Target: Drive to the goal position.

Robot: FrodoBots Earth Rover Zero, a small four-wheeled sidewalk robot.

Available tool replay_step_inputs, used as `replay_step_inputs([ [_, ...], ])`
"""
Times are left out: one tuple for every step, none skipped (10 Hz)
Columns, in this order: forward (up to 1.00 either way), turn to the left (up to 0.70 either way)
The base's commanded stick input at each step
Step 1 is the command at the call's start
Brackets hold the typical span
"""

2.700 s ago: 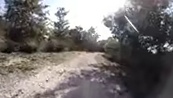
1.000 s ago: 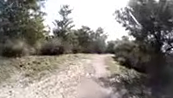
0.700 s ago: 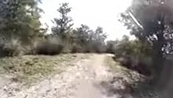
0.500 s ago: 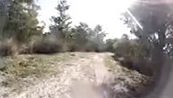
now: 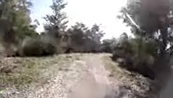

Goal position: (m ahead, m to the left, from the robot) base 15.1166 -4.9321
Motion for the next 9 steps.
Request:
replay_step_inputs([
  [0.70,0.00],
  [0.70,0.00],
  [0.70,0.00],
  [0.70,0.00],
  [0.70,0.00],
  [0.70,0.00],
  [0.70,0.00],
  [0.70,0.00],
  [0.70,0.00],
])
